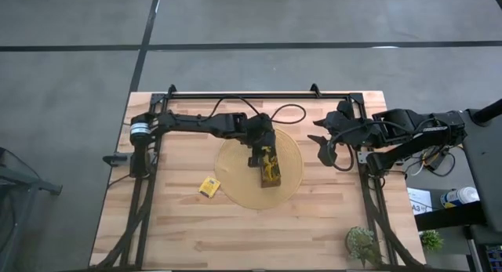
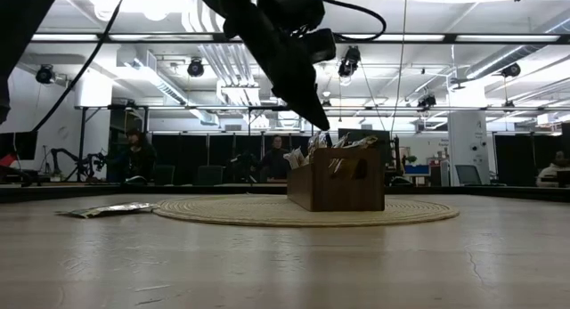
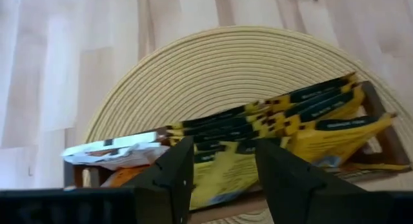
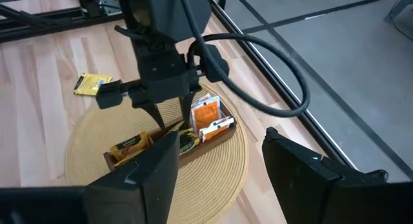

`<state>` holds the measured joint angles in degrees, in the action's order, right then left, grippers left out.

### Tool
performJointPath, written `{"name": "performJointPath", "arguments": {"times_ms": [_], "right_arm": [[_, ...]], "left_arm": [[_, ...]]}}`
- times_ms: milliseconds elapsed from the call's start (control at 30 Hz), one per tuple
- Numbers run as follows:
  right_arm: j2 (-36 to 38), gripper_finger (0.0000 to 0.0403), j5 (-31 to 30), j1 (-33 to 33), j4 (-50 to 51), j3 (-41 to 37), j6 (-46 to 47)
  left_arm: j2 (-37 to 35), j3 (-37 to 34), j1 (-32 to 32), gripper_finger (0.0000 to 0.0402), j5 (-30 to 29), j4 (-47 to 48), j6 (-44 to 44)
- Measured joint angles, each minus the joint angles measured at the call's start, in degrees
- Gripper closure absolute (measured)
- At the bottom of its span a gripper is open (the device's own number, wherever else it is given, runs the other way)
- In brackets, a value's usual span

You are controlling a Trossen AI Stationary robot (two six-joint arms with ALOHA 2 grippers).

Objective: Pick & Place Tea
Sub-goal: Put the right yellow tea bag into the middle section of the wooden organizer

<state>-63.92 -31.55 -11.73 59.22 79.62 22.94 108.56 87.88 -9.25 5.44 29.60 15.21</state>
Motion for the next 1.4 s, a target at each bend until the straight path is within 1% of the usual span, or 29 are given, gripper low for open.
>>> {"name": "performJointPath", "arguments": {"times_ms": [267,367,433,533,600,667,700,900,1000,1400], "right_arm": [[0.0,0.0184,0.0,0.0,0.0,-0.2,0.0],[0.0,0.0184,0.0,0.0,0.0,-0.2,0.0],[0.0,0.0184,0.0,0.0,0.0,-0.2,0.0],[0.0,0.0184,0.0,0.0,0.0,-0.2,-0.1],[0.0,0.0184,0.0,0.0,0.0,-0.3,-0.3],[0.0,0.0184,-0.1,0.0,0.0,-0.3,-0.3],[0.0,0.0184,-0.1,0.0,0.0,-0.3,-0.3],[0.0,0.0184,-0.1,0.0,0.0,-0.4,-0.4],[0.0,0.0184,-0.1,0.0,0.0,-0.4,-0.4],[0.0,0.0184,-0.1,0.0,-0.1,-0.4,0.0]], "left_arm": [[2.7,1.2,-0.9,0.0243,1.4,0.2,0.1],[2.8,1.9,-0.9,0.0245,3.5,2.0,0.1],[2.8,2.4,-0.9,0.0254,4.3,2.7,0.2],[2.8,3.6,-0.9,0.0293,4.4,4.9,1.4],[2.8,3.8,-0.9,0.0335,4.5,5.5,1.7],[2.7,3.8,-1.0,0.0380,6.0,5.9,1.6],[2.7,3.8,-1.0,0.0389,6.9,6.0,1.3],[2.7,3.8,-1.0,0.0401,7.6,6.9,1.2],[2.7,5.0,-1.2,0.0401,7.6,9.1,1.3],[2.7,10.4,-3.3,0.0401,7.1,11.8,1.8]]}}
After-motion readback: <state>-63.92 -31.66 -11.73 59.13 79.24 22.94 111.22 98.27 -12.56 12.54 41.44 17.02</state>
